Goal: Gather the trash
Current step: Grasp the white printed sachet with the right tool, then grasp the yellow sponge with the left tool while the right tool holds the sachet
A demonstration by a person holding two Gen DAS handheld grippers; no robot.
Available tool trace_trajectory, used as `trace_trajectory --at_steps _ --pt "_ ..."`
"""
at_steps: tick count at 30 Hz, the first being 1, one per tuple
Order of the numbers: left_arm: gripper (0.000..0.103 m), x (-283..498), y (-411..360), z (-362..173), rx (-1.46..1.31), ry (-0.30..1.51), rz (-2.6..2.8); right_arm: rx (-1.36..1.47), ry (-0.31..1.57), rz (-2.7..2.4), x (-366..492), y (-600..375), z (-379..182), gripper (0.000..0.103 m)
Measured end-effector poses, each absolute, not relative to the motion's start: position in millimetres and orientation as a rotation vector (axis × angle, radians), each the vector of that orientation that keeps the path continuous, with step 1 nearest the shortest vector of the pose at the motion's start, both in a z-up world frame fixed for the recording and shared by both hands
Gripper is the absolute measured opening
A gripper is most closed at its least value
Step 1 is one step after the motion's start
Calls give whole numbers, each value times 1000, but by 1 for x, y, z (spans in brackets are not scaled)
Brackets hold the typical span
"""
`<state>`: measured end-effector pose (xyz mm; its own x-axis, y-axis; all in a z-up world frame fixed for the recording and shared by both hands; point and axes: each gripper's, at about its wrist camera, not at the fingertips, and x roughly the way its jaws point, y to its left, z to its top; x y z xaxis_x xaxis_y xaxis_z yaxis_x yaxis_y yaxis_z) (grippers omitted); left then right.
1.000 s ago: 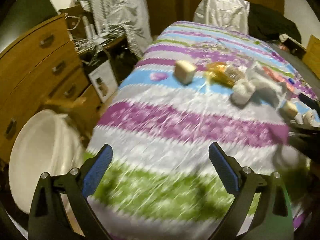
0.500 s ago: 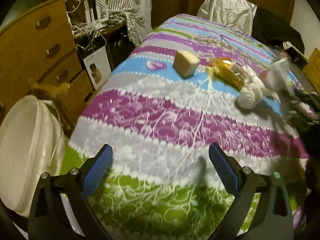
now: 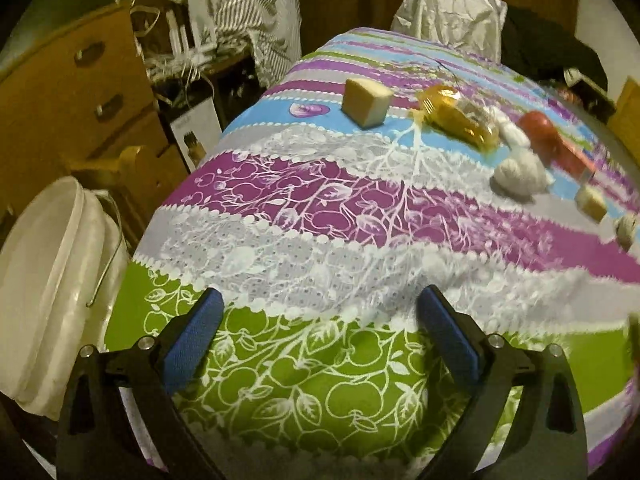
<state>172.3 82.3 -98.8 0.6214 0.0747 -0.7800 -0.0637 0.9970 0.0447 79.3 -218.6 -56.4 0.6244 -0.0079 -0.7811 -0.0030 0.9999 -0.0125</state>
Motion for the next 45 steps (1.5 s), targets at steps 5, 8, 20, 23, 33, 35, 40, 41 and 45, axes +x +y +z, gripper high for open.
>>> trace_trajectory --at_steps 5,8,20,23,33,35,40,41,45 --pt "97 172 83 -101 27 879 79 12 886 -20 90 -226 -90 32" --pt "97 171 82 -102 33 871 78 37 851 -20 83 -227 -91 73" --pt "98 167 76 -105 60 849 103 87 770 58 88 -242 -108 56" --pt "98 166 76 -105 68 844 111 114 741 93 85 -247 -110 53" --pt "98 165 68 -107 108 825 156 262 704 137 80 -270 -116 53" --pt "98 165 68 -108 107 823 157 291 699 140 78 -276 -117 53" --pt "98 166 69 -107 107 821 157 331 685 135 74 -279 -118 53" --pt "98 166 68 -107 107 821 156 335 682 129 73 -280 -118 53" --pt "98 164 67 -107 115 813 158 341 662 93 69 -279 -117 53"
